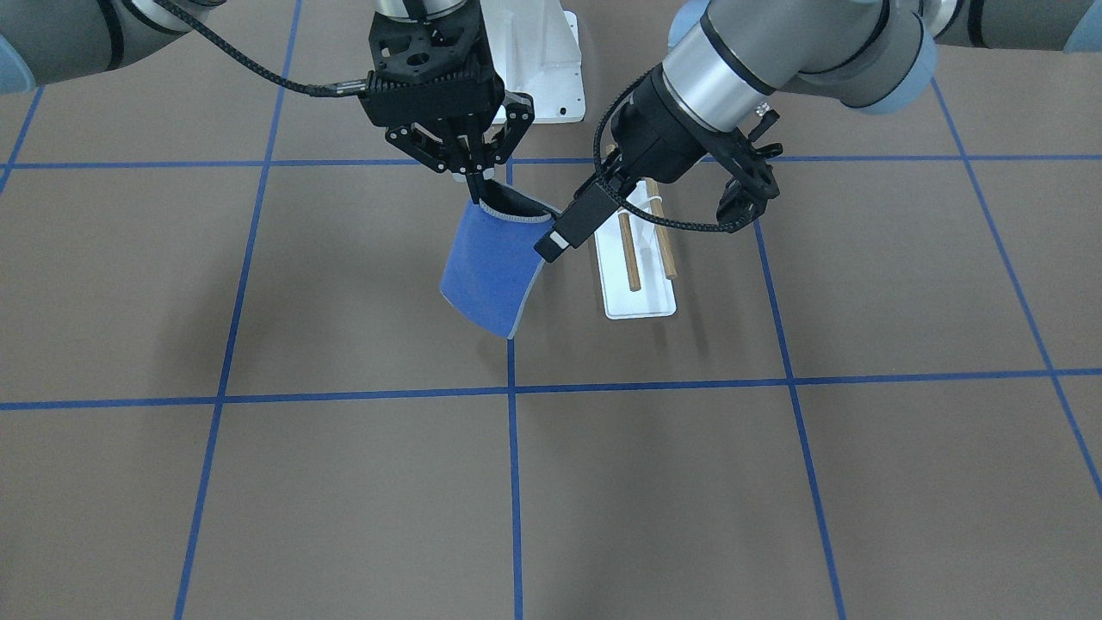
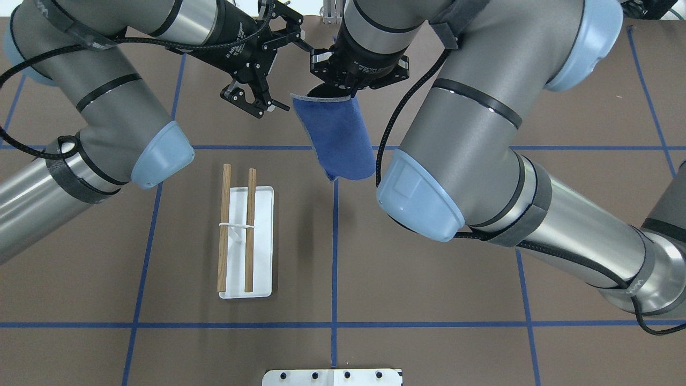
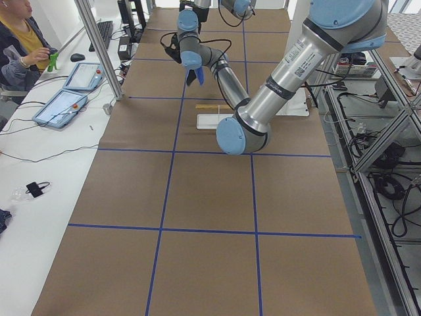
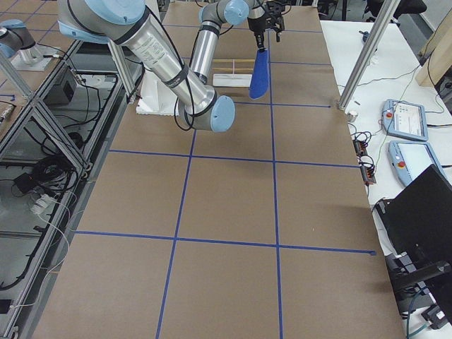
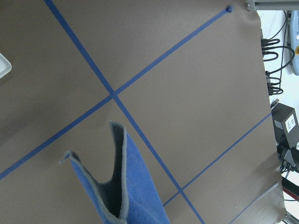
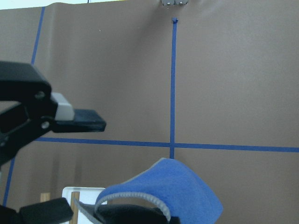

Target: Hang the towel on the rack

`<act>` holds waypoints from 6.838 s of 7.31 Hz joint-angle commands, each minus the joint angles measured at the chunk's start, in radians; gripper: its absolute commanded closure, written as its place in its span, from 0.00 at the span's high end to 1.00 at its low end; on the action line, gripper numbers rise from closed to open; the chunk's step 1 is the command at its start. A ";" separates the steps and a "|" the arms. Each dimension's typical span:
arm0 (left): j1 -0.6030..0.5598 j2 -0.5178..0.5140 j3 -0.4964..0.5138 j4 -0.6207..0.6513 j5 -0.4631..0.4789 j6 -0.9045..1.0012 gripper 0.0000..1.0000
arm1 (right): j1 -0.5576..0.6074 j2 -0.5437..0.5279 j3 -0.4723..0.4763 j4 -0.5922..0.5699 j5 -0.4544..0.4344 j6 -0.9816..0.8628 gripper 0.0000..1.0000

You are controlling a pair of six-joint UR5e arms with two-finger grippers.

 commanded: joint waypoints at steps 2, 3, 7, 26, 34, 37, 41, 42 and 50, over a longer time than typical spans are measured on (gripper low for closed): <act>0.036 -0.003 0.001 -0.002 -0.001 -0.059 0.90 | -0.004 0.006 0.005 0.001 -0.008 0.022 0.00; 0.043 -0.003 0.001 0.000 -0.001 -0.063 0.77 | -0.004 0.004 0.005 0.001 -0.008 0.022 0.00; 0.044 -0.003 0.001 0.000 -0.002 -0.061 0.00 | -0.004 0.000 0.007 0.001 -0.008 0.022 0.00; -0.037 0.485 -0.034 -0.474 -0.312 0.344 0.00 | 0.243 -0.557 0.363 -0.001 0.139 -0.151 1.00; -0.036 0.524 0.011 -0.477 -0.309 0.359 0.47 | 0.331 -0.592 0.329 -0.001 0.185 -0.234 1.00; -0.036 0.561 0.119 -0.631 -0.308 0.359 0.76 | 0.355 -0.592 0.324 -0.001 0.213 -0.237 1.00; -0.219 0.554 0.144 -0.713 -0.311 0.361 0.97 | 0.441 -0.623 0.291 -0.001 0.266 -0.359 1.00; -0.308 0.552 0.147 -0.713 -0.308 0.371 0.97 | 0.490 -0.631 0.251 -0.001 0.303 -0.420 1.00; -0.563 0.667 0.260 -0.392 0.000 1.826 0.98 | 0.731 -0.701 -0.007 0.010 0.357 -0.904 1.00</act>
